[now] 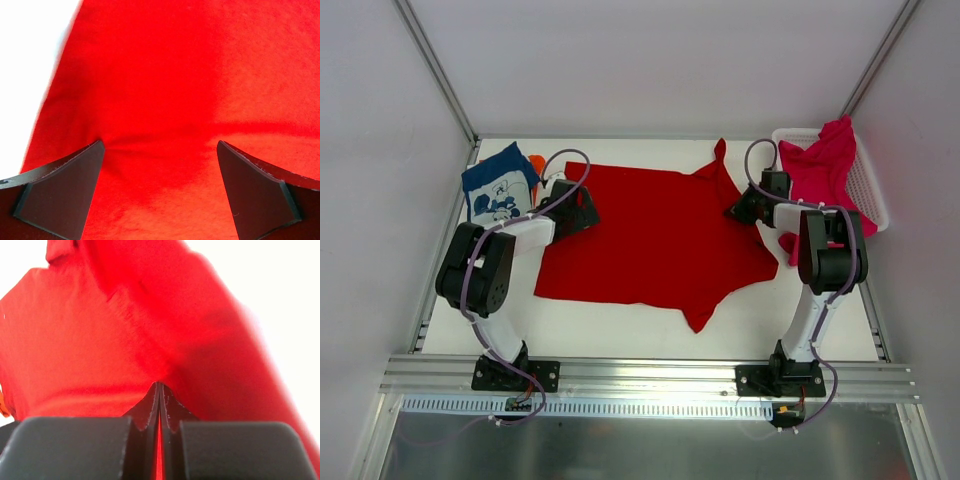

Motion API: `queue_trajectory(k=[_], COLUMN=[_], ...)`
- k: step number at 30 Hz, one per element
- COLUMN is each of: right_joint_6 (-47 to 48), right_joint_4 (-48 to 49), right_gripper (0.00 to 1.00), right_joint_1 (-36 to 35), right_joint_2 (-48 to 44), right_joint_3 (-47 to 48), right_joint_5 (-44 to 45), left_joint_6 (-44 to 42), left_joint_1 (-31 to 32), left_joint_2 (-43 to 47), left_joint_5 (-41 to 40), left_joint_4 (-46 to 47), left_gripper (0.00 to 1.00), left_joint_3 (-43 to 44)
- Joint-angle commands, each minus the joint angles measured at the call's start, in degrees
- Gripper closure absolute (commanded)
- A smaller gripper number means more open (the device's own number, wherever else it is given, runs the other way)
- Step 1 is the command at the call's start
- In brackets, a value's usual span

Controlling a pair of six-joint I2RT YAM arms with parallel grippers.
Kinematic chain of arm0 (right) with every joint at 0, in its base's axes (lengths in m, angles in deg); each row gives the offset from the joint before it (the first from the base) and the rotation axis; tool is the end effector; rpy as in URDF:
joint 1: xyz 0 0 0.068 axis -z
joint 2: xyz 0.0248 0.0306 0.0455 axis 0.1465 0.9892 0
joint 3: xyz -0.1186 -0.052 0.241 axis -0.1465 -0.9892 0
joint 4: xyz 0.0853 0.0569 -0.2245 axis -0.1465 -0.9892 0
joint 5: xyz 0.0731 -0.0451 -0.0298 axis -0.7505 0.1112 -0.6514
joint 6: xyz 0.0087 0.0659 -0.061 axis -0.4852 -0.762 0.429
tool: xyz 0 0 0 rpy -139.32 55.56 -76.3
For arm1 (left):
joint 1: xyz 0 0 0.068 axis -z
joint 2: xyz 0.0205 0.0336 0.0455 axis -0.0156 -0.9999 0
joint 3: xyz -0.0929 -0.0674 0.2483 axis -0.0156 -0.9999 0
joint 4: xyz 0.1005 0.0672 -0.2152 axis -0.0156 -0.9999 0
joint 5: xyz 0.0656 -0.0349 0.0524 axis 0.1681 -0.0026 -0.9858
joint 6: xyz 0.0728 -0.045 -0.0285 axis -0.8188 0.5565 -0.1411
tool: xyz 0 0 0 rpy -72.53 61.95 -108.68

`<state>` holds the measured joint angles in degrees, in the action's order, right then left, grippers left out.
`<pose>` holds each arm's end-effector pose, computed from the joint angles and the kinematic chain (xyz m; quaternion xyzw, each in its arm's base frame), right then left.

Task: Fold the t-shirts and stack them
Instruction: Flatten out the tshirt

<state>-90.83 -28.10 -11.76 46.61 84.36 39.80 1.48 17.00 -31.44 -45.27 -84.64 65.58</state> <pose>0.4320 0.0471 0.1309 0.0949 0.8935 0.2165 0.3818 0.3763 -0.1035 0.1511 -0.1687 0.8893 -0.0921 0.4150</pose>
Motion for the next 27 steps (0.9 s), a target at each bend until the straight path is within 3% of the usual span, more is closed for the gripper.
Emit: queue_trajectory(k=[1, 5, 14, 18, 22, 24, 25, 27], right_joint_6=[0.4, 0.7, -2.3, -1.8, 0.8, 0.3, -0.8, -0.9], right_joint_4=[-0.8, -1.8, -1.6, -3.9, -12.9, -15.9, -17.4, -18.2], right_gripper=[0.99, 0.99, 1.0, 0.99, 1.0, 1.0, 0.93, 0.69], right_joint_1=[2.0, 3.9, 15.0, 17.2, 18.6, 19.0, 18.8, 16.8], right_joint_2=[-1.7, -1.1, 3.3, 5.7, 10.4, 10.9, 10.0, 7.8], right_joint_3=[0.2, 2.0, 5.7, 12.1, 27.8, 33.0, 36.2, 37.7], right_joint_5=[-0.1, 0.1, -3.2, -1.7, 0.6, -2.3, -4.1, -7.9], left_joint_6=[1.4, 2.1, 1.9, 1.7, 1.3, 1.2, 1.2, 1.1], left_joint_1=[-3.1, -4.2, -4.3, -4.4, -4.4, -4.3, -4.3, -4.4], left_joint_2=[2.9, 3.9, 3.7, 3.8, 3.8, 3.8, 3.6, 3.2], left_joint_5=[-0.9, 1.1, 2.0, 2.2, 2.8, 2.8, 2.8, 2.8], left_joint_4=[-4.2, -4.0, -3.9, -3.7, -3.7, -3.5, -3.4, -3.1], left_gripper=[0.01, 0.01, 0.01, 0.01, 0.01, 0.01, 0.01, 0.01], left_joint_3=[-3.8, -5.0, -4.9, -5.1, -4.9, -4.8, -4.6, -4.4])
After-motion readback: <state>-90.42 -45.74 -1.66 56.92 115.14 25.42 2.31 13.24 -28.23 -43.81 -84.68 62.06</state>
